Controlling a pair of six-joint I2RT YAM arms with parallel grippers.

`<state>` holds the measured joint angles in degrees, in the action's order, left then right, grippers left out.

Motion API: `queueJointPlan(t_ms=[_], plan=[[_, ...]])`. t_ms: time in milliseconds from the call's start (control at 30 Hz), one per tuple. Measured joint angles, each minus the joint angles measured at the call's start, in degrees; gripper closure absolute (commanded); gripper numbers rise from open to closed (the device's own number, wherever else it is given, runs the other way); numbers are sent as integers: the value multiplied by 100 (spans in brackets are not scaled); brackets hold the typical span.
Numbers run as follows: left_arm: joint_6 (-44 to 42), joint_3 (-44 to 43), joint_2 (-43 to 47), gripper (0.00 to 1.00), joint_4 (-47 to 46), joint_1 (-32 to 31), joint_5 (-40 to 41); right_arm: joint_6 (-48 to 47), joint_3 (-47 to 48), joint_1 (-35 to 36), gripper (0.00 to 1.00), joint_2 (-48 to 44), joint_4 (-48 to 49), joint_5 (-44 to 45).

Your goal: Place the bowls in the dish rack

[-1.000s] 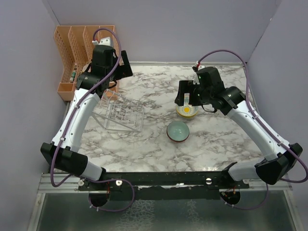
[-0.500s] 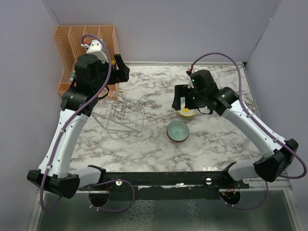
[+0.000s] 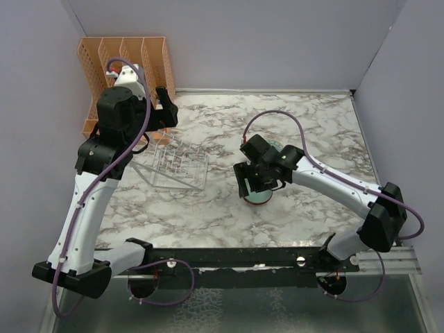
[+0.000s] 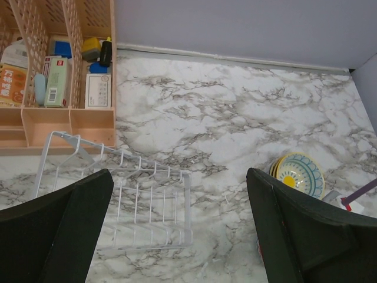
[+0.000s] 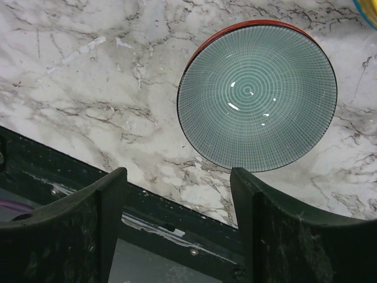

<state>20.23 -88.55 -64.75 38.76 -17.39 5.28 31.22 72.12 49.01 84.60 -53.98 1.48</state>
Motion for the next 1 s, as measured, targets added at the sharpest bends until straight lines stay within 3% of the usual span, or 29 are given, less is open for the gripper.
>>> queueJointPlan(t_ms=[400,800,1000], plan=[[46,136,254,1,79,0,79,-256,-52,-9,43,903,337,-31],[61,236,273,1,81,0,197,-455,-164,-9,61,1379,881,-28],[59,291,295,1,81,0,278,-483,-166,-9,84,1381,903,-33]])
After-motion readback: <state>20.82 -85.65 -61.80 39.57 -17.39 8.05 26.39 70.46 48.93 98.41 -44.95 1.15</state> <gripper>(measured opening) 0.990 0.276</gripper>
